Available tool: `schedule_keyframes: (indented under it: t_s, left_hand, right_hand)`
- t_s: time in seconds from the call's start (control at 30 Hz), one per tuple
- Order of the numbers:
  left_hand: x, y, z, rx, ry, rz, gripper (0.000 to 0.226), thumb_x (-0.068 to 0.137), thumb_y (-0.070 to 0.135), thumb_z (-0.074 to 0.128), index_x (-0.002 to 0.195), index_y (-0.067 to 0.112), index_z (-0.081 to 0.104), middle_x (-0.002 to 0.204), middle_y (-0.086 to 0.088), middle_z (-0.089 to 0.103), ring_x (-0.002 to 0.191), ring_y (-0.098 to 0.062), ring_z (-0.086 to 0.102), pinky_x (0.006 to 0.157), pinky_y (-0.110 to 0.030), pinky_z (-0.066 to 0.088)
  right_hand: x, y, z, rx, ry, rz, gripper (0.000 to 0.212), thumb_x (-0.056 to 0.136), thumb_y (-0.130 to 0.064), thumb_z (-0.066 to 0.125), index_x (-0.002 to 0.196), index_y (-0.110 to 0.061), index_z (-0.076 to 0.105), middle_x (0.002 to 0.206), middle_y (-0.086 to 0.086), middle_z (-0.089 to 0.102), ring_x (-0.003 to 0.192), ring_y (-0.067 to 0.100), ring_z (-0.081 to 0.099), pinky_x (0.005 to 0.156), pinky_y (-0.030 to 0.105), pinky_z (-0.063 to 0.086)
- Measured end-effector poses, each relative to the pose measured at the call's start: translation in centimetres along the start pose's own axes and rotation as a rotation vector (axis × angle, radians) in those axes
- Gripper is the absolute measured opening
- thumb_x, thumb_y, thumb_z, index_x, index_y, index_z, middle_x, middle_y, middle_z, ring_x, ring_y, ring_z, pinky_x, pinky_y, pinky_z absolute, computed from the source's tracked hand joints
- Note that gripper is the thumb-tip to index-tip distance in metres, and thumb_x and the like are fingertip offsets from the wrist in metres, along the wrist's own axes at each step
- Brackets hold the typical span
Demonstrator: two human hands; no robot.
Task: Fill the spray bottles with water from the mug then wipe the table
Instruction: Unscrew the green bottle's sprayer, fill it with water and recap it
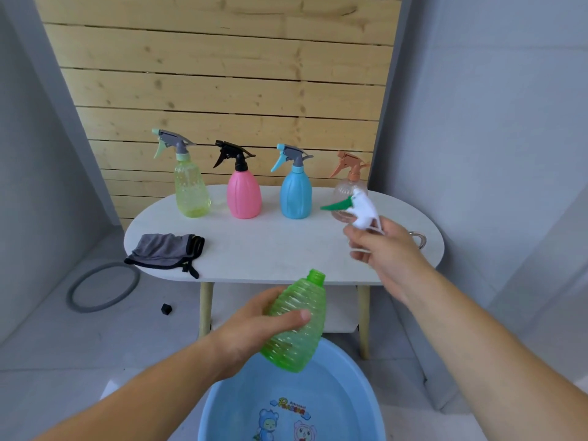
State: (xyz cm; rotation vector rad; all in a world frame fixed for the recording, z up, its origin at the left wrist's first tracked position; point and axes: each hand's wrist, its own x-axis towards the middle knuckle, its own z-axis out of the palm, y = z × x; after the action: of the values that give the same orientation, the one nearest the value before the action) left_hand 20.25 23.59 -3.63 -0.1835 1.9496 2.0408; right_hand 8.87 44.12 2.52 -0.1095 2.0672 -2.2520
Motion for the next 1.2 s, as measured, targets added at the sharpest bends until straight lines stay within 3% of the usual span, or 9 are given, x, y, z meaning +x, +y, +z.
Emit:
schedule_keyframes:
  t_s: [0.13, 0.23, 0.37, 0.47, 0.77, 0.9, 1.03, 1.13, 1.2]
  left_hand:
    - [0.0, -0.6, -1.3, -0.009, 0.132, -0.005, 0.06, 0.069, 0.039, 0.084, 0.124, 0.023, 0.066, 0.108, -0.004, 0.078, 0.101, -0.022, 0.075, 0.089, -0.036, 0.059]
    - [-0.1, -0.9, -2.1, -0.016, 0.202, -0.013, 0.059, 0.069, 0.039, 0.085, 0.122, 0.023, 0.065, 0.105, -0.002, 0.079, 0.097, -0.021, 0.076, 0.081, -0.033, 0.059]
    - [0.0, -1.3, -2.5, -0.031, 0.215, -0.023, 0.052, 0.077, 0.034, 0.09, 0.121, 0.022, 0.065, 0.103, -0.003, 0.078, 0.095, -0.023, 0.076, 0.08, -0.034, 0.059]
    - [0.3, -1.6, -2.3, -0.021, 0.207, -0.018, 0.06, 0.068, 0.038, 0.09, 0.121, 0.024, 0.065, 0.102, -0.004, 0.078, 0.096, -0.023, 0.076, 0.083, -0.036, 0.061]
    - [1.4, -2.3, -2.9, 0.005, 0.212, -0.003, 0.06, 0.066, 0.041, 0.089, 0.12, 0.027, 0.066, 0.105, -0.003, 0.078, 0.098, -0.024, 0.076, 0.094, -0.047, 0.06]
    - [1.6, -2.3, -3.0, 0.014, 0.218, -0.001, 0.062, 0.064, 0.043, 0.089, 0.12, 0.029, 0.066, 0.106, -0.001, 0.078, 0.098, -0.022, 0.076, 0.095, -0.048, 0.06]
    - [1.7, -2.3, -2.8, 0.024, 0.209, -0.001, 0.066, 0.062, 0.046, 0.091, 0.12, 0.029, 0.066, 0.107, -0.004, 0.077, 0.098, -0.024, 0.076, 0.095, -0.049, 0.06]
    - [1.7, -2.1, -2.4, 0.028, 0.202, 0.006, 0.067, 0.061, 0.046, 0.091, 0.12, 0.028, 0.066, 0.108, -0.004, 0.077, 0.099, -0.025, 0.076, 0.095, -0.051, 0.06]
    - [1.7, -2.0, -2.2, 0.036, 0.2, 0.014, 0.063, 0.064, 0.044, 0.09, 0.12, 0.028, 0.066, 0.108, -0.003, 0.077, 0.098, -0.024, 0.076, 0.095, -0.049, 0.06]
  right_hand:
    - [2.0, -0.7, -0.6, 0.057, 0.171, -0.095, 0.024, 0.085, -0.011, 0.072, 0.109, -0.015, 0.069, 0.087, -0.006, 0.073, 0.078, 0.011, 0.063, 0.07, 0.028, 0.055]
    - [3.6, 0.3, 0.3, 0.118, 0.232, -0.085, 0.029, 0.081, -0.008, 0.074, 0.108, -0.015, 0.068, 0.099, 0.004, 0.072, 0.081, 0.016, 0.064, 0.074, 0.028, 0.055]
    - [5.5, 3.2, 2.6, 0.194, 0.206, 0.061, 0.041, 0.077, -0.001, 0.078, 0.113, -0.007, 0.061, 0.106, 0.012, 0.067, 0.083, 0.02, 0.066, 0.087, 0.037, 0.058]
    - [5.9, 5.6, 4.4, 0.216, 0.151, 0.172, 0.042, 0.079, 0.0, 0.078, 0.116, -0.002, 0.056, 0.103, 0.011, 0.065, 0.078, 0.019, 0.068, 0.085, 0.036, 0.059]
    - [7.4, 8.0, 5.6, -0.243, 0.164, 0.314, 0.044, 0.078, -0.028, 0.082, 0.103, -0.001, 0.059, 0.078, 0.015, 0.065, 0.046, 0.025, 0.064, 0.051, 0.036, 0.058]
    - [7.4, 7.3, 5.5, -0.473, 0.145, 0.25, 0.04, 0.082, -0.039, 0.075, 0.1, -0.008, 0.056, 0.077, 0.012, 0.066, 0.048, 0.023, 0.065, 0.043, 0.027, 0.053]
    - [7.2, 7.0, 5.6, -0.699, 0.101, 0.164, 0.03, 0.089, -0.035, 0.065, 0.073, -0.015, 0.049, 0.066, 0.008, 0.062, 0.066, 0.032, 0.07, 0.065, 0.04, 0.061]
    - [7.3, 7.0, 5.5, -0.863, 0.098, 0.103, 0.034, 0.088, -0.043, 0.061, 0.072, -0.02, 0.043, 0.084, 0.009, 0.063, 0.094, 0.032, 0.067, 0.069, 0.034, 0.051]
    - [7.4, 7.1, 5.4, -0.887, 0.093, 0.086, 0.032, 0.088, -0.044, 0.059, 0.076, -0.019, 0.044, 0.092, 0.01, 0.066, 0.093, 0.032, 0.067, 0.069, 0.031, 0.049]
